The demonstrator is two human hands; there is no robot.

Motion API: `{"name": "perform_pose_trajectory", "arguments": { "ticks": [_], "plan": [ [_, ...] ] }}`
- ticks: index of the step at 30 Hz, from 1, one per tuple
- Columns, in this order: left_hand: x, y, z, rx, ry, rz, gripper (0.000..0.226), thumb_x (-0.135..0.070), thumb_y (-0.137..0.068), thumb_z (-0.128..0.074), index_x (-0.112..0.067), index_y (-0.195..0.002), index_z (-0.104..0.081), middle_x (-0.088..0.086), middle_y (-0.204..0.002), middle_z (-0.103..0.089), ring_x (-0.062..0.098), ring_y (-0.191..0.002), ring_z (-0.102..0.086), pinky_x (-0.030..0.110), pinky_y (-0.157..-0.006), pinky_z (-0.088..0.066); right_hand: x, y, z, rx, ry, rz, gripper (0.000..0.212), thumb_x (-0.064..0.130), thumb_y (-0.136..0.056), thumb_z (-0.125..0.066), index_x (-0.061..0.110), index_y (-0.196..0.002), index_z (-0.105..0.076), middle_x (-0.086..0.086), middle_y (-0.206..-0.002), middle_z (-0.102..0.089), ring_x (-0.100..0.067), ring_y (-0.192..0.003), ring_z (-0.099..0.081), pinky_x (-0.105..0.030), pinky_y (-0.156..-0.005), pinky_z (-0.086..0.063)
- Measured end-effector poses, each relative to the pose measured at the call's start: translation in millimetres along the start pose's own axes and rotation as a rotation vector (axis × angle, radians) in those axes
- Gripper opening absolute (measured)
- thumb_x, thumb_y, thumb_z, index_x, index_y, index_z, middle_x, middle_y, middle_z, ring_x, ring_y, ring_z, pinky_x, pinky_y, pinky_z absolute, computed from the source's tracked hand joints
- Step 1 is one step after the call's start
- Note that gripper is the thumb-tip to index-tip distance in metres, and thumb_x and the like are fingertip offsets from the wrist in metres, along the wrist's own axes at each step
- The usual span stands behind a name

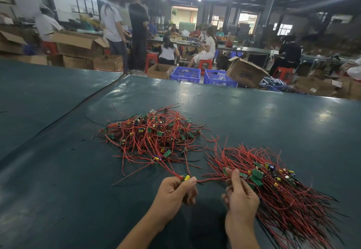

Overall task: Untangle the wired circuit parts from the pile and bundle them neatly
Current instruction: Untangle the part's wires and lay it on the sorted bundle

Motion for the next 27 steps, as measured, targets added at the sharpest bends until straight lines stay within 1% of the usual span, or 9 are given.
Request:
{"name": "perform_pose_trajectory", "arguments": {
  "ticks": [5, 8, 12, 14, 16, 18, 22, 25, 27],
  "plan": [
    [-1.5, 0.7, 7.7, -0.052, 0.086, 0.044, 0.039, -0.046, -0.083, -0.053, -0.014, -0.064, -0.064, 0.008, -0.061, -0.061, 0.018, -0.056, -0.058, 0.027, -0.058, -0.048, -5.6, 12.2, -16.3, 0.188, 0.065, 0.017, 0.026, 0.045, -0.083, -0.061, 0.028, -0.079, -0.080, 0.009, -0.054, -0.045, -0.003, -0.043, -0.033, -0.017, -0.040, -0.029],
    [-0.1, 1.1, 3.1, -0.015, 0.115, 0.053, 0.040, -0.044, -0.084, -0.050, -0.015, -0.064, -0.068, 0.010, -0.062, -0.061, 0.020, -0.056, -0.057, 0.027, -0.058, -0.050, -13.2, 31.7, -36.2, 0.424, 0.219, 0.106, 0.029, 0.050, -0.078, -0.059, 0.030, -0.080, -0.079, 0.007, -0.061, -0.064, -0.003, -0.057, -0.058, -0.018, -0.056, -0.047],
    [1.8, 2.0, 2.8, 0.050, 0.055, 0.046, 0.059, -0.047, -0.088, -0.048, 0.009, -0.087, -0.067, 0.006, -0.067, -0.064, 0.016, -0.064, -0.061, 0.021, -0.063, -0.049, -23.7, 44.9, -45.5, 0.562, 0.323, 0.161, 0.034, 0.049, -0.085, -0.050, 0.027, -0.083, -0.076, -0.009, -0.080, -0.070, -0.018, -0.076, -0.069, -0.023, -0.067, -0.053],
    [1.3, 1.6, 3.7, 0.065, 0.008, 0.043, 0.060, -0.049, -0.092, -0.045, 0.005, -0.084, -0.069, -0.002, -0.060, -0.061, 0.010, -0.058, -0.058, 0.019, -0.061, -0.046, -22.8, 41.6, -42.4, 0.545, 0.361, 0.197, 0.037, 0.045, -0.091, -0.045, 0.028, -0.080, -0.076, -0.007, -0.076, -0.068, -0.016, -0.074, -0.067, -0.024, -0.067, -0.052],
    [-0.7, 1.5, 4.0, 0.075, -0.049, 0.028, 0.050, -0.044, -0.097, -0.040, -0.017, -0.074, -0.075, -0.005, -0.058, -0.061, 0.008, -0.056, -0.058, 0.018, -0.060, -0.046, -21.0, 38.7, -38.9, 0.516, 0.387, 0.210, 0.042, 0.042, -0.095, -0.042, 0.026, -0.075, -0.076, -0.004, -0.072, -0.069, -0.012, -0.071, -0.067, -0.021, -0.066, -0.051],
    [0.1, -0.1, 7.7, 0.045, -0.100, -0.001, 0.052, -0.047, -0.095, -0.039, -0.022, -0.062, -0.070, -0.003, -0.058, -0.062, 0.009, -0.057, -0.058, 0.019, -0.062, -0.046, -20.2, 35.0, -35.2, 0.451, 0.424, 0.185, 0.049, 0.048, -0.092, -0.041, 0.022, -0.067, -0.074, 0.000, -0.067, -0.070, -0.007, -0.066, -0.065, -0.017, -0.064, -0.048],
    [1.2, -3.1, 29.8, -0.223, -0.279, -0.114, 0.035, -0.041, -0.091, -0.054, -0.019, -0.069, -0.069, 0.000, -0.069, -0.067, 0.007, -0.066, -0.060, 0.023, -0.064, -0.047, -19.6, 22.4, -22.9, 0.259, 0.352, 0.058, 0.059, 0.058, -0.086, -0.043, 0.010, -0.063, -0.069, -0.002, -0.055, -0.061, -0.008, -0.047, -0.049, -0.026, -0.048, -0.038],
    [-9.2, -0.6, 50.3, -0.468, -0.714, -0.354, 0.003, -0.018, -0.086, -0.071, -0.020, -0.085, -0.071, -0.010, -0.097, -0.065, 0.005, -0.095, -0.056, 0.023, -0.086, -0.045, -17.4, 11.6, -13.4, 0.126, 0.192, -0.040, 0.054, 0.055, -0.089, -0.049, 0.014, -0.060, -0.071, -0.002, -0.053, -0.060, -0.007, -0.040, -0.044, -0.022, -0.037, -0.033],
    [-10.2, -1.3, 61.1, -0.549, -0.913, -0.371, 0.017, -0.017, -0.082, -0.074, -0.020, -0.099, -0.073, -0.004, -0.121, -0.060, 0.014, -0.115, -0.050, 0.032, -0.100, -0.040, -15.6, 5.5, -8.7, 0.082, 0.160, -0.076, 0.052, 0.047, -0.095, -0.052, 0.012, -0.060, -0.068, -0.001, -0.051, -0.060, -0.007, -0.038, -0.044, -0.021, -0.034, -0.032]
  ]
}}
Point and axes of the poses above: each hand's wrist, its own y-axis away from the middle knuckle, its own z-axis out of the back of the hand, x = y × z, the point moved 4 cm from there along -y, towards the middle knuckle
